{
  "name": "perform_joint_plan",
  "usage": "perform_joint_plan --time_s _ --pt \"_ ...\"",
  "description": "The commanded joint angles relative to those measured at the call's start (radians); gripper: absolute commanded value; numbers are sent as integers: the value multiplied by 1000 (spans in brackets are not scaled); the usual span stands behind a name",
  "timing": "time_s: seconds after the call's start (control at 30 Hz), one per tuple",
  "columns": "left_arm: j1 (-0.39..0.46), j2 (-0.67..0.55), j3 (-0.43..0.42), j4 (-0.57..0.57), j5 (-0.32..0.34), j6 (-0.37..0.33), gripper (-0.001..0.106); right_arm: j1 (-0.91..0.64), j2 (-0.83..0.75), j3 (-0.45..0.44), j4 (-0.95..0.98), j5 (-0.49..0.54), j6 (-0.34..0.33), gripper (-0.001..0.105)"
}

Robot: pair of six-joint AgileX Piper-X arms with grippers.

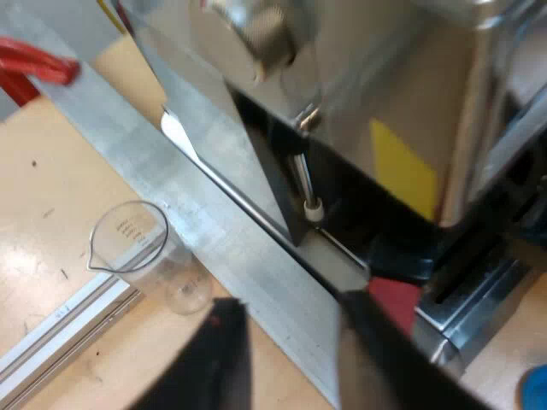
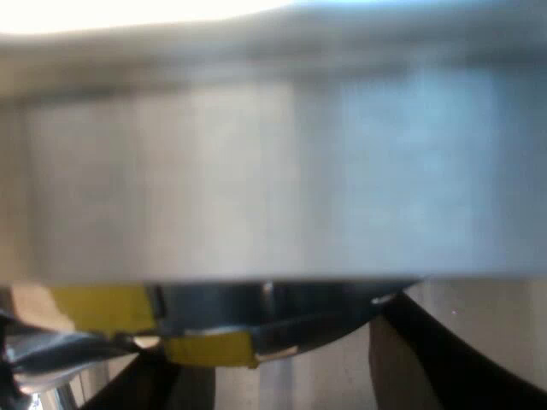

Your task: Put the handle in the coffee machine

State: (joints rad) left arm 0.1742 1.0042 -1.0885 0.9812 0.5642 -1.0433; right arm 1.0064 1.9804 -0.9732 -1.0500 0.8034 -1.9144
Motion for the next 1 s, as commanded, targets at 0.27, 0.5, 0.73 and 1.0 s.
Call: perform_joint_plan --time_s 0.27,0.5,0.73,1.0 --pt "1 170 -11 -74 -13 58 0 -3 -42 -40 -98 -2 4 44" --pt "-7 269 -11 -131 -13 69 0 -3 -42 -40 -98 -2 4 44" --pt "-8 358 -11 -149 -18 91 0 -3 -42 -40 -98 -2 4 44" --pt "-38 384 -11 -50 -13 177 0 -3 -42 -40 -98 -2 4 44"
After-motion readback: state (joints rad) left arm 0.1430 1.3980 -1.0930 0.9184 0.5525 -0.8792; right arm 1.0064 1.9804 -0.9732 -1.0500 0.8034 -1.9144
